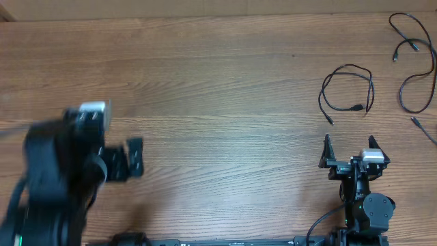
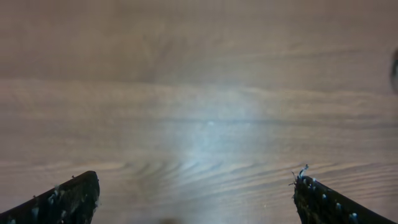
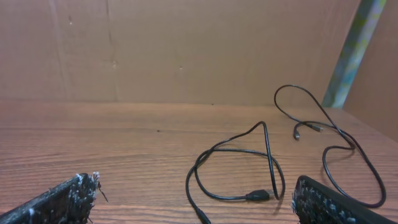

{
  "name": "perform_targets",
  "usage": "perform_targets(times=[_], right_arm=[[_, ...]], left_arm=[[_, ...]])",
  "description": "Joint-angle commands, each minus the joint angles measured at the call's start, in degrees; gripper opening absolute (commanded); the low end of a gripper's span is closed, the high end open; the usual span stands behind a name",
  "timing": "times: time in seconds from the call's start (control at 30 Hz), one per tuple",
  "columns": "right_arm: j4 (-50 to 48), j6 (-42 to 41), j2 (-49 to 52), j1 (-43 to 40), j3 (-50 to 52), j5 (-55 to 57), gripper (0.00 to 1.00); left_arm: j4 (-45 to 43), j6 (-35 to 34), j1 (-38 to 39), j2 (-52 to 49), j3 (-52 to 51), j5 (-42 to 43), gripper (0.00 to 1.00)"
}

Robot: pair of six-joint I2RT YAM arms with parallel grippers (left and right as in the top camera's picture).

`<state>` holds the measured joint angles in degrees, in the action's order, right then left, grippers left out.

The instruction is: Untangle cables

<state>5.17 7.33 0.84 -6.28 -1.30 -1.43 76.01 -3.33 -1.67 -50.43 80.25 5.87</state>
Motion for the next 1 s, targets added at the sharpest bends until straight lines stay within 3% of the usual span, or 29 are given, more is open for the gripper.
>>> perform_targets(times=[0.0,0.33,0.97], right_arm=[[-0.39,0.07,-0.68,-0.17,0.85,0.48,1.00],[-0.39,0.07,-0.70,-0.17,0.85,0.48,1.00],[-0.42,0.07,-0.70,-0.09,0.85,0.48,1.00]], left_arm=[[-0.02,2.10,-0.55,8.28,-2.67,0.76,1.00],[2.69,2.05,-0.55,26.64,-8.37,-0.94,1.00],[6.95,1.88,0.81,30.49,-8.50,0.11,1.00]])
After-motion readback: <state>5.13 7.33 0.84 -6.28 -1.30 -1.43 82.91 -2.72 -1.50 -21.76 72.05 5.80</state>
